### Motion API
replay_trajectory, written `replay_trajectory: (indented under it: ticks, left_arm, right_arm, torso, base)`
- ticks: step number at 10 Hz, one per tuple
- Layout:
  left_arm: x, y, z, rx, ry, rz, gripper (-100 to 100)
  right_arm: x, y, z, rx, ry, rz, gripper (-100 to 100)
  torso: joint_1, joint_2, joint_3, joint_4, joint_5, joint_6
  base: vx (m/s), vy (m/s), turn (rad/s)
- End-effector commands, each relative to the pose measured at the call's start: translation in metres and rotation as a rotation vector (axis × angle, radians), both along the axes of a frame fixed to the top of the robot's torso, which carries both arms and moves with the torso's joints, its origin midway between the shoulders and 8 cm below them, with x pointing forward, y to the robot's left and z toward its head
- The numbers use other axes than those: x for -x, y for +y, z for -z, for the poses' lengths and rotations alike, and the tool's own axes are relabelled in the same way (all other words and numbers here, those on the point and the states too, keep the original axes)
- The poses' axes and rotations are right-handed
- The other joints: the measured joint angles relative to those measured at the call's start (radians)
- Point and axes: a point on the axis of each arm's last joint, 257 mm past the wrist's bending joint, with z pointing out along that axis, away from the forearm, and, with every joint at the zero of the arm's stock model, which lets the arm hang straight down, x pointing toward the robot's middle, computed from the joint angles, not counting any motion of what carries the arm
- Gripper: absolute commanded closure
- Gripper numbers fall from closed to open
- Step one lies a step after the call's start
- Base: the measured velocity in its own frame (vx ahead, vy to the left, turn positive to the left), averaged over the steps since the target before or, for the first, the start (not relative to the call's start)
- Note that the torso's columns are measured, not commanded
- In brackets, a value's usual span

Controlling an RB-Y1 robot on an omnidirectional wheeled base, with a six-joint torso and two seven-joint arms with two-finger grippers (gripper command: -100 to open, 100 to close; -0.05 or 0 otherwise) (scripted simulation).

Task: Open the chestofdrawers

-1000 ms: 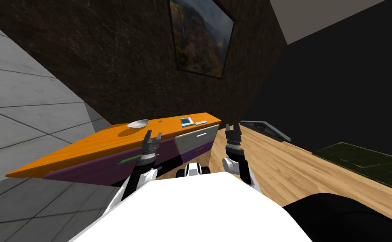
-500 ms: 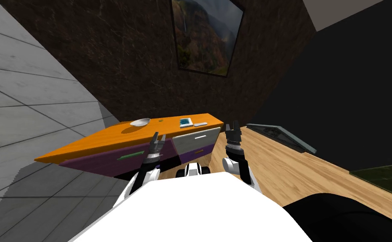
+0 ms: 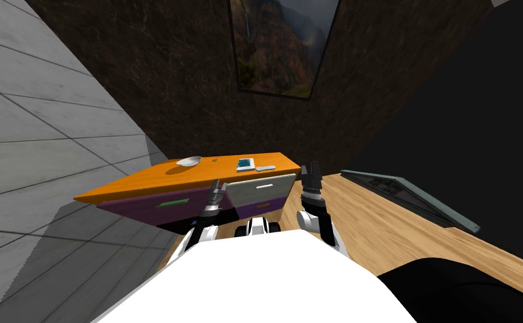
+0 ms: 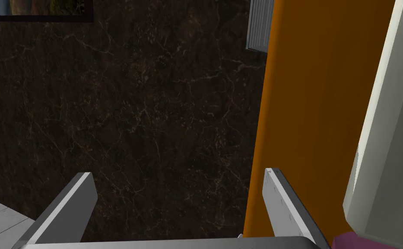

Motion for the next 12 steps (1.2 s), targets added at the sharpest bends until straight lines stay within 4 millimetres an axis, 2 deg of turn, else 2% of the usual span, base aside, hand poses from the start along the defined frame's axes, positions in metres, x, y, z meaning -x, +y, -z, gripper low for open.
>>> replay_trajectory:
  ticks: [1, 6, 8, 10, 12]
  left_arm:
    - [-0.008, -0.009, 0.027, 0.021, 0.055, 0.024, -100]
    - [-0.021, -0.033, 0.082, 0.063, 0.163, 0.071, -100]
    - [-0.023, -0.039, 0.093, 0.073, 0.185, 0.081, -100]
    - [-0.026, -0.051, 0.114, 0.091, 0.226, 0.101, -100]
    - [-0.028, -0.063, 0.135, 0.107, 0.269, 0.121, -100]
  right_arm:
    - [0.000, 0.000, 0.000, 0.000, 0.000, 0.000, 0]
    - [0.000, 0.000, 0.000, 0.000, 0.000, 0.000, 0]
    - [0.000, 0.000, 0.000, 0.000, 0.000, 0.000, 0]
    - [0.000, 0.000, 0.000, 0.000, 0.000, 0.000, 0]
    - [0.000, 0.000, 0.000, 0.000, 0.000, 0.000, 0]
  torso:
    - [0.001, 0.000, 0.000, 0.000, 0.000, 0.000]
    - [-0.001, -0.001, 0.000, 0.000, 0.000, 0.000]
    - [0.001, -0.002, -0.001, 0.000, 0.000, 0.000]
    - [0.004, 0.000, 0.000, 0.000, 0.001, 0.000]
    - [-0.004, -0.001, 0.000, 0.000, -0.001, 0.000]
  base:
    - [0.046, -0.198, 0.213]
    - [0.023, -0.191, 0.206]
    - [0.027, -0.156, 0.161]
    - [0.011, -0.127, 0.152]
    - [0.019, -0.189, 0.217]
